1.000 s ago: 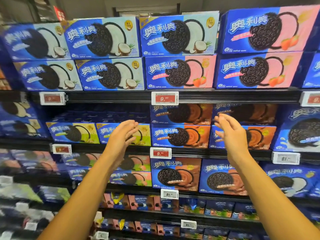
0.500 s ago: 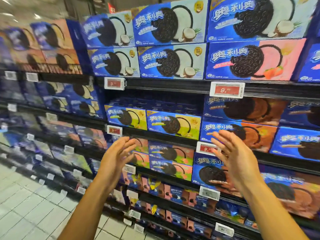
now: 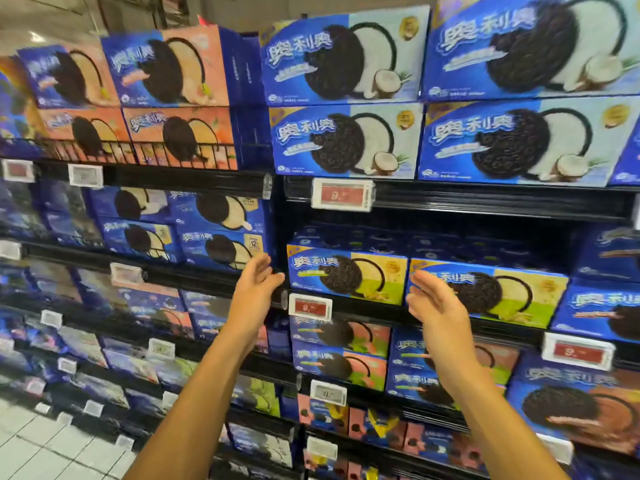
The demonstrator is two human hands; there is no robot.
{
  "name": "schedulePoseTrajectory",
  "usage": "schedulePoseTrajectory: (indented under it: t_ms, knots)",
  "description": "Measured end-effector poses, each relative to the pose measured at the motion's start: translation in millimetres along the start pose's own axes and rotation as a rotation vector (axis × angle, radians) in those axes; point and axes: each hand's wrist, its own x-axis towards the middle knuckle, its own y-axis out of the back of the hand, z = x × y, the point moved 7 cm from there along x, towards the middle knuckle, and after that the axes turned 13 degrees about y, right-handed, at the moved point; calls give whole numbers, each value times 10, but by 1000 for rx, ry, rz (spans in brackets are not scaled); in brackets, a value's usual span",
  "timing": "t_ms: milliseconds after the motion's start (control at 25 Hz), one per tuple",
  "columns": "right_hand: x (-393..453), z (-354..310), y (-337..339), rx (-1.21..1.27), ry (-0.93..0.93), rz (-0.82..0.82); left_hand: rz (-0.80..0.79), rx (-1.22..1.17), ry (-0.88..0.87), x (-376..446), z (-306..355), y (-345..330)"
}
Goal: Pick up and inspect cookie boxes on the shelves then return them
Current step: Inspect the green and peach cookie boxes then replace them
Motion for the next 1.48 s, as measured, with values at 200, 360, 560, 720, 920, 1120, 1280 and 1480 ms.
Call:
schedulePoseTrajectory:
  t_ms: [200, 360, 560, 720, 920, 1120, 1280, 1480]
  knots:
    - [67, 118, -234, -203, 33, 174, -137, 94, 22, 426, -57, -171]
    - [104, 170, -284, -205, 33, 247, -232, 89, 35, 487, -33, -290]
    - [105, 239, -334, -95, -39, 310, -295, -176, 130, 318, 47, -252]
    - [117, 172, -411, -13, -104, 295, -360, -407, 259, 276, 78, -183]
    - [28, -148, -493, 42, 36, 321, -404, -484, 317, 245, 52, -67]
    - [-62, -323, -488, 71, 99, 280, -381, -598, 280, 141, 61, 27]
    - [-159, -383, -402, 212, 120, 337, -396, -679, 253, 16, 75, 4]
    - [-341, -380, -251, 396, 60, 395, -464, -831, 271, -184, 20, -60]
